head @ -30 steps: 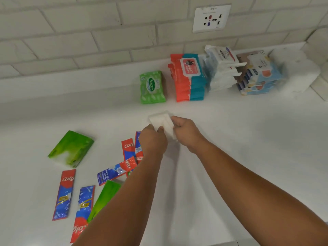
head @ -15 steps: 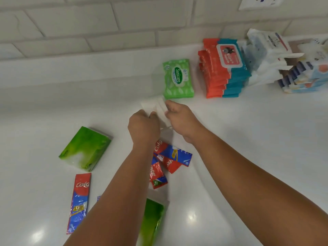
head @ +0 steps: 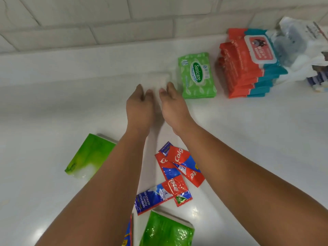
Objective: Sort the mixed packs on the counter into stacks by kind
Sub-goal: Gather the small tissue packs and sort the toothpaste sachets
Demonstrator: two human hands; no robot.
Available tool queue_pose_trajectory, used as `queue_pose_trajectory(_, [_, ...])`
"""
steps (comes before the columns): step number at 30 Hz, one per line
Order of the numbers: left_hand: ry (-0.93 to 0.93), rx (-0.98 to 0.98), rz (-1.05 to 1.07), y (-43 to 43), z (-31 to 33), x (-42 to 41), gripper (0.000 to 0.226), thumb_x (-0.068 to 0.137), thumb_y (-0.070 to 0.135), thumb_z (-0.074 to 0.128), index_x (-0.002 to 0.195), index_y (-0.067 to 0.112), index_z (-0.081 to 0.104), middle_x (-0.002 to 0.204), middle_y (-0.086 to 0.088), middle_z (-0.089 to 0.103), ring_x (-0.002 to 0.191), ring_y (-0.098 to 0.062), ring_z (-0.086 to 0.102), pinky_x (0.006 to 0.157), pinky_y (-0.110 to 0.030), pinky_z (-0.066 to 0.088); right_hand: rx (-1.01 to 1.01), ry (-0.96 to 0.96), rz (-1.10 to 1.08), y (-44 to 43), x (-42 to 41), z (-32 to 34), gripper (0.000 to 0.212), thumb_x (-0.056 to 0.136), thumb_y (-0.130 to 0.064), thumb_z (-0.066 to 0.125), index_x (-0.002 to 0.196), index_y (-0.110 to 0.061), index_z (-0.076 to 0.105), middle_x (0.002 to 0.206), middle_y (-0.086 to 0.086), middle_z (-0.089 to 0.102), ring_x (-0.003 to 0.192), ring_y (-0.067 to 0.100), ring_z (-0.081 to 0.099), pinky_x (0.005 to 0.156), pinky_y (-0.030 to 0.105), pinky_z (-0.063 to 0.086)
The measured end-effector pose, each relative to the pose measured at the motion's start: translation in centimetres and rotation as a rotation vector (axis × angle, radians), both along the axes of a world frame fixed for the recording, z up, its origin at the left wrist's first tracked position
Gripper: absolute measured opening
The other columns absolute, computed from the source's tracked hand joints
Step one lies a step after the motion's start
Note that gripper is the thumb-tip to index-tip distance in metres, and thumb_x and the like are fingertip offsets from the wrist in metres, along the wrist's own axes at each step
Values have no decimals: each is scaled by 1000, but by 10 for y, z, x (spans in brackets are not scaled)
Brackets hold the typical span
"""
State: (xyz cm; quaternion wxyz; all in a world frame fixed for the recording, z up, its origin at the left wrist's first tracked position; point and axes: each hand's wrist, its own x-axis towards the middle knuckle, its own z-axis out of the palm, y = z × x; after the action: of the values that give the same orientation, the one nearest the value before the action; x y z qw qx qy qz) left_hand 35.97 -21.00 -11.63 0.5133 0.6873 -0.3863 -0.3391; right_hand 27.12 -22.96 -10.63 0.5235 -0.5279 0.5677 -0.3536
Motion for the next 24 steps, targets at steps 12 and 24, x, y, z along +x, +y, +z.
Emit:
queue_pose_trajectory(12, [-177, -26, -18, -47, -11, 25, 34, 98, 27, 48, 94, -6, 54, 65, 0, 49, 60, -17, 46, 68, -36, 40, -15, -32, -182, -37, 30, -7, 53, 86, -51, 34, 120, -17, 56, 111, -11, 45, 104, 8, 43, 114, 40, 36])
queue_pose_trajectory(24, [-120, 72, -49, -52, 4, 34, 46, 101, 30, 50, 63, 20, 26, 57, 6, 29, 54, -17, 28, 64, -33, 29, -20, 111, -79, -46, 26, 0, 30, 94, -49, 35, 107, -25, 45, 95, -13, 46, 96, 15, 47, 96, 35, 40])
